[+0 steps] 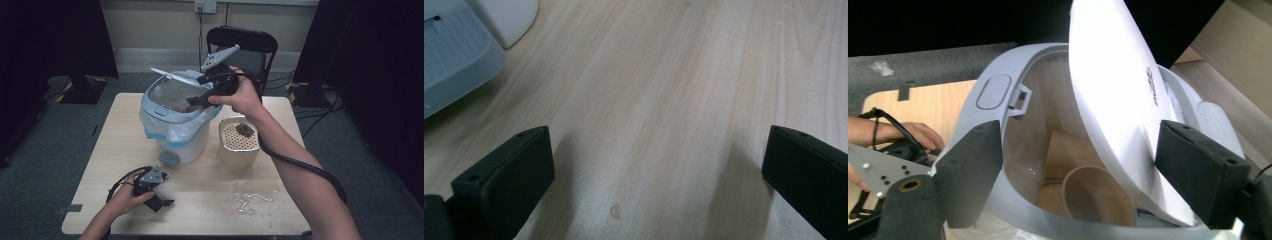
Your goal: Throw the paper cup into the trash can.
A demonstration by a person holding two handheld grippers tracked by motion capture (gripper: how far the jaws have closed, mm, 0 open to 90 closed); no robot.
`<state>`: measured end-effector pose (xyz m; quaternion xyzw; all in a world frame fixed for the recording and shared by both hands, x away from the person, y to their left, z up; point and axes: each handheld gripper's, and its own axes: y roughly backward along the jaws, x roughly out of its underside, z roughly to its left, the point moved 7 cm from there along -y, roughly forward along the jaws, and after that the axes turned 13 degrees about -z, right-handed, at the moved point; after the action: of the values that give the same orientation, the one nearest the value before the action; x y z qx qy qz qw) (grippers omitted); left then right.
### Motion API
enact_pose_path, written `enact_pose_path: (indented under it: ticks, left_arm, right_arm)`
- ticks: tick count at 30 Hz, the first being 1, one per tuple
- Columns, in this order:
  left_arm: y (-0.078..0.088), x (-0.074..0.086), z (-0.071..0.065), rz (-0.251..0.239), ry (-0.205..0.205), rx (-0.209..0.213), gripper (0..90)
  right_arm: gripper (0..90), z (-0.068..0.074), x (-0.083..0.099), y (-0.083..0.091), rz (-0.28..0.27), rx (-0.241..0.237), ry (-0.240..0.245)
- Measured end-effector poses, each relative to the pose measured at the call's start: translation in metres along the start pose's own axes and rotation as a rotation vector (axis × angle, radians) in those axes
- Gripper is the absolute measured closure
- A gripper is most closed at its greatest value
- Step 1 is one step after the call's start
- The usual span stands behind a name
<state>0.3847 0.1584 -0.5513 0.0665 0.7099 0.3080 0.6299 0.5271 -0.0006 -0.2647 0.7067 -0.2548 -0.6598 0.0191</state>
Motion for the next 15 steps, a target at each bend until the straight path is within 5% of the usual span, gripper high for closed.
enact_pose_path:
  ticks: [13, 15]
  left_arm:
    - [-0.001, 0.000, 0.000, -0.004, -0.001, -0.001, 0.0]
    - [-0.001, 0.000, -0.001, -0.003, -0.001, -0.002, 0.0]
  right_arm:
    - [21.7, 0.020, 0.000, -0.004, 0.021, -0.088, -0.016]
    - [32.0, 0.021, 0.001, -0.002, 0.022, -0.117, -0.017]
